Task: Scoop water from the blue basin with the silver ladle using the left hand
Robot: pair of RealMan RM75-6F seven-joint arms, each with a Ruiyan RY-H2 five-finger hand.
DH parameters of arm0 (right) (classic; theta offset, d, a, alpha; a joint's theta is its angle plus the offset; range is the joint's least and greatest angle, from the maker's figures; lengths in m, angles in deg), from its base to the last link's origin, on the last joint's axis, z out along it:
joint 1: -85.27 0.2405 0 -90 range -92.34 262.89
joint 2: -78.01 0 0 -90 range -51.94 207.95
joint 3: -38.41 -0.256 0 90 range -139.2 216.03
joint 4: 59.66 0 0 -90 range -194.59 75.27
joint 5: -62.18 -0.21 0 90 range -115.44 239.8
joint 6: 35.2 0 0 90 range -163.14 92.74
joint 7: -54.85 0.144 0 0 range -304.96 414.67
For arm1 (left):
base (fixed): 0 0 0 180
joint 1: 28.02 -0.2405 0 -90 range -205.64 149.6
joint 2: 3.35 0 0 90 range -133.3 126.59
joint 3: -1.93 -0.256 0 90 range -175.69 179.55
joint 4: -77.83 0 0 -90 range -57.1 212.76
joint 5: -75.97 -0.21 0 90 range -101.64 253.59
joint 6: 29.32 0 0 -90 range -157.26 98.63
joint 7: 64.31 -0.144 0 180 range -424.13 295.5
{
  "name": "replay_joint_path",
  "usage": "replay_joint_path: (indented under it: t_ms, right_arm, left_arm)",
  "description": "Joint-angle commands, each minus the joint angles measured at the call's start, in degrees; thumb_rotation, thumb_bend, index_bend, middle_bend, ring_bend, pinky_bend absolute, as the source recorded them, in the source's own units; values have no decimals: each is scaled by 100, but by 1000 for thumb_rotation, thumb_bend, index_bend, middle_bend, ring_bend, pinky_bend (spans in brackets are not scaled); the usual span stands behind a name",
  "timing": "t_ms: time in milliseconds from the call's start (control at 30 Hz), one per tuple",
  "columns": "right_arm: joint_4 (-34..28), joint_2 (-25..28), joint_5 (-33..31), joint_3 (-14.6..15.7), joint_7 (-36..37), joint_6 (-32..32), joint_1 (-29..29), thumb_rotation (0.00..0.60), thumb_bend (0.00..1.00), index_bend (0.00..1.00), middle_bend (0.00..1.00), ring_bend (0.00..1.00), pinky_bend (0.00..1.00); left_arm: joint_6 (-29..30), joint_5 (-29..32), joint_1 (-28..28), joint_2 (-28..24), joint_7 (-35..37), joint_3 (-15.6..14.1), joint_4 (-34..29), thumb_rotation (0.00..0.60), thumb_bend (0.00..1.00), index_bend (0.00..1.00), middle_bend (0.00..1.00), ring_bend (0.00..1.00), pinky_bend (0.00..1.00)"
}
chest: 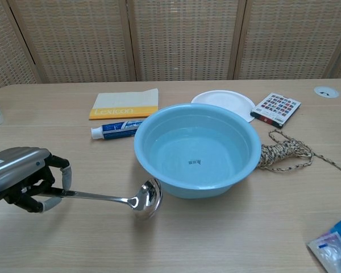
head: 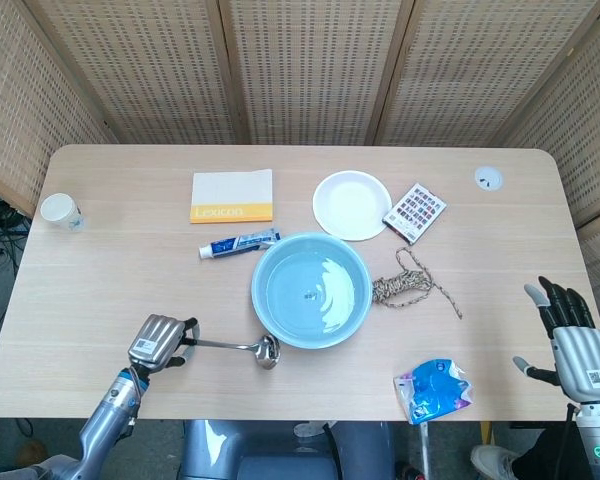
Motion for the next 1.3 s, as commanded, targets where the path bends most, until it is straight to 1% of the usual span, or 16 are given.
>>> replay_joint_path:
  t_ms: [33,267,400,500,667,733,800,833,867,967,1000,1133,1167,1300]
  right_arm:
    - [-5,-12,2,5,-28,-7,3,600,0,0,0,0,0]
    - [-12,-36,-16,4,-94,-12,5,600,0,0,0,0,0]
    - [-10,-48,-25,5,-132,-26,11,600,0,0,0,0,0]
    - [-4,-59,-42,2,-164,-41,18,600,0,0,0,0,0]
    - [0,-82,-76,-14,-225,-50,27,600,0,0,0,0,0]
    - [1,-90,-107,-30,-244,-55,32,600,0,0,0,0,0]
    - [5,-92,-137,-44,-251,-61,35,600,0,0,0,0,0]
    - [8,-93,-147,-49,-250,-63,36,600,0,0,0,0,0]
    - [18,-95,-181,-63,-245,-74,39,600,0,0,0,0,0]
    - [45,-100,-246,-83,-231,-111,49,600,0,0,0,0,0]
    - [67,-104,-286,-93,-218,-142,58,600,0,0,0,0,0]
    - [121,-106,-401,-132,-157,-223,85,600,0,0,0,0,0]
    - [147,-106,-450,-148,-128,-259,96,600,0,0,0,0,0]
    - [217,-101,-590,-191,-37,-352,116,600,0,0,0,0,0]
  left_arm:
    - [87,-272,55,-362,218,-58,-245,600,597,919,900,979,1000]
    - [49,-648,194,-1191,100,-191,-871,600,598,927,900,979,1000]
    - [31,-781,293,-1634,-86,-180,-1297,600,599,930,900,979,1000]
    - [-41,-732,425,-1880,-335,-40,-1569,600,598,932,900,979,1000]
    - [-431,-329,829,-2144,-892,381,-1917,600,618,945,900,979,1000]
    - [-685,48,1085,-2222,-1196,655,-2049,600,629,947,900,979,1000]
    - [-913,420,1312,-2265,-1424,871,-2132,600,636,948,900,979,1000]
    - [-974,530,1379,-2269,-1478,935,-2145,600,642,950,900,979,1000]
    - [-1159,881,1587,-2260,-1628,1115,-2163,600,648,951,900,979,1000]
    - [-1423,1565,1972,-2169,-1970,1359,-2108,600,681,959,902,979,1000]
    - [-1539,1926,2176,-2085,-2152,1437,-2048,600,699,962,904,979,1000]
    - [-1748,2808,2701,-1829,-2591,1519,-1866,600,754,974,914,983,1000]
    - [-1791,3114,2901,-1721,-2752,1521,-1775,600,769,979,918,985,1000]
    - [-1837,3926,3470,-1345,-3167,1470,-1418,600,823,993,928,988,1000]
